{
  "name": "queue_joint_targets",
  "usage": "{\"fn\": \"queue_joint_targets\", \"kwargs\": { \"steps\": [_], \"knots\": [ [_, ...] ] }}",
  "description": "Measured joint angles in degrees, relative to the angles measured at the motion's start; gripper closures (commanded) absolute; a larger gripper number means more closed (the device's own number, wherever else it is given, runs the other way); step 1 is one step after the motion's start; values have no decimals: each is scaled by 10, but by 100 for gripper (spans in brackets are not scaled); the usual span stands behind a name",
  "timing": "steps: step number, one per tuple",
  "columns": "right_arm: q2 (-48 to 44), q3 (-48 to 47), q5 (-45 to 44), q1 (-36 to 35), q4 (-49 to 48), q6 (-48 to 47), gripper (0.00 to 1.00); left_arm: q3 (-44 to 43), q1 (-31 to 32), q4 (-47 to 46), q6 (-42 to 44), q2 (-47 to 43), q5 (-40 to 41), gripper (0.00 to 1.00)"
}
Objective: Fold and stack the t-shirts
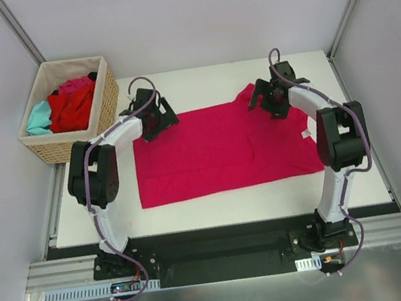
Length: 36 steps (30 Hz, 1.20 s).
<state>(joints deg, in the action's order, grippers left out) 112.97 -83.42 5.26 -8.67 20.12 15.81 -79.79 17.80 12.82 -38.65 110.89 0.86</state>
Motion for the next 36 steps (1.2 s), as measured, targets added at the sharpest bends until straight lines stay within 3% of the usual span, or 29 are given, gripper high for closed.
{"fn": "queue_joint_targets", "kwargs": {
  "steps": [9, 17, 36],
  "knots": [
    [-112, 72, -37, -30, 5, 0, 3, 148, 61, 0, -15, -127, -29, 2],
    [-160, 133, -67, -46, 14, 0, 3, 216, 66, -2, -24, -233, -28, 1],
    [-152, 226, -85, -46, -36, 2, 3, 255, 66, 0, -28, -195, 2, 2]
  ]
}}
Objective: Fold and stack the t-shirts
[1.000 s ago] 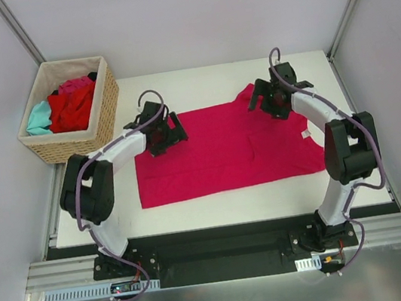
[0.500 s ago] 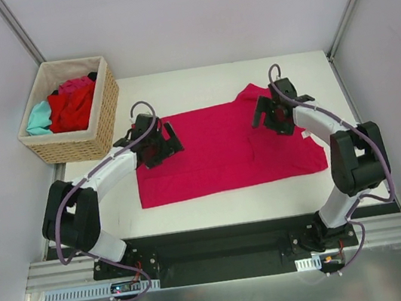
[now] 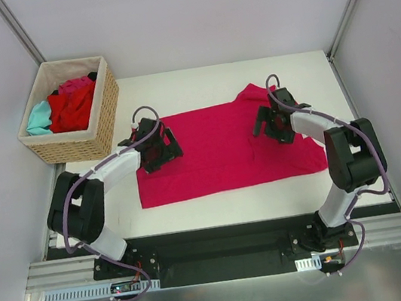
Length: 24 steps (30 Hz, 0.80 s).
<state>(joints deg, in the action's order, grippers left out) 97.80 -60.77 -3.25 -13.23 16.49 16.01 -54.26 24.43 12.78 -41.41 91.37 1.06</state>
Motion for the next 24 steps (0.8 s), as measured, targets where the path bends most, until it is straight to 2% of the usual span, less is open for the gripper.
{"fn": "queue_joint_targets", "kwargs": {
  "steps": [5, 17, 24],
  "knots": [
    [10, 7, 0, 0, -3, 0, 3, 10, 2, 0, -1, -13, -16, 2],
    [10, 7, 0, 0, -5, 0, 4, 89, 15, 23, -15, -165, -41, 1],
    [10, 7, 0, 0, -5, 0, 4, 108, 15, 37, -15, -182, -35, 1]
  ]
}}
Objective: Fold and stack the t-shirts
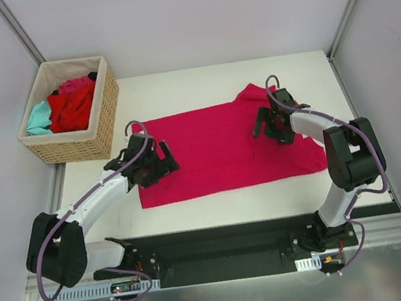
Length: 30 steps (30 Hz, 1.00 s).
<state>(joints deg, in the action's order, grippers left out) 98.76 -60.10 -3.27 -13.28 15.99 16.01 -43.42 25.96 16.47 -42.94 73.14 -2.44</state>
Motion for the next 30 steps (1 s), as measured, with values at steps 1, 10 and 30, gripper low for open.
{"fn": "queue_joint_targets", "kwargs": {
  "steps": [1, 10, 30],
  "knots": [
    [0, 0, 0, 0, 0, 0, 4, 2, 0, 3, 0, 0, 1, 1],
    [0, 1, -5, -2, 0, 0, 4, 7, 0, -3, 0, 56, 27, 1],
    [-87, 118, -53, -44, -51, 19, 4, 93, 7, -110, -13, 25, 46, 1]
  ]
}}
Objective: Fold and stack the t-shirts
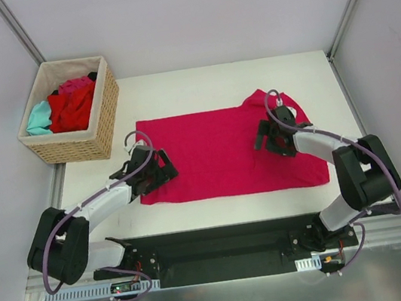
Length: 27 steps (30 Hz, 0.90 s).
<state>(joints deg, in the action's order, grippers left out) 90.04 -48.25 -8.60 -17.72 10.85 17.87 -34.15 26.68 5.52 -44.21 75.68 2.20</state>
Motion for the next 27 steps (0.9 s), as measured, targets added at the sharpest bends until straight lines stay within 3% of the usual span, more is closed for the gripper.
{"fn": "queue_joint_targets", "kwargs": {
  "steps": [14, 27],
  "knots": [
    [-88, 83, -14, -26, 5, 22, 4, 78, 40, 0, -52, -104, 9, 1],
    [-156, 132, -14, -31, 33, 33, 4, 95, 67, 137, -115, -197, 46, 1]
  ]
}}
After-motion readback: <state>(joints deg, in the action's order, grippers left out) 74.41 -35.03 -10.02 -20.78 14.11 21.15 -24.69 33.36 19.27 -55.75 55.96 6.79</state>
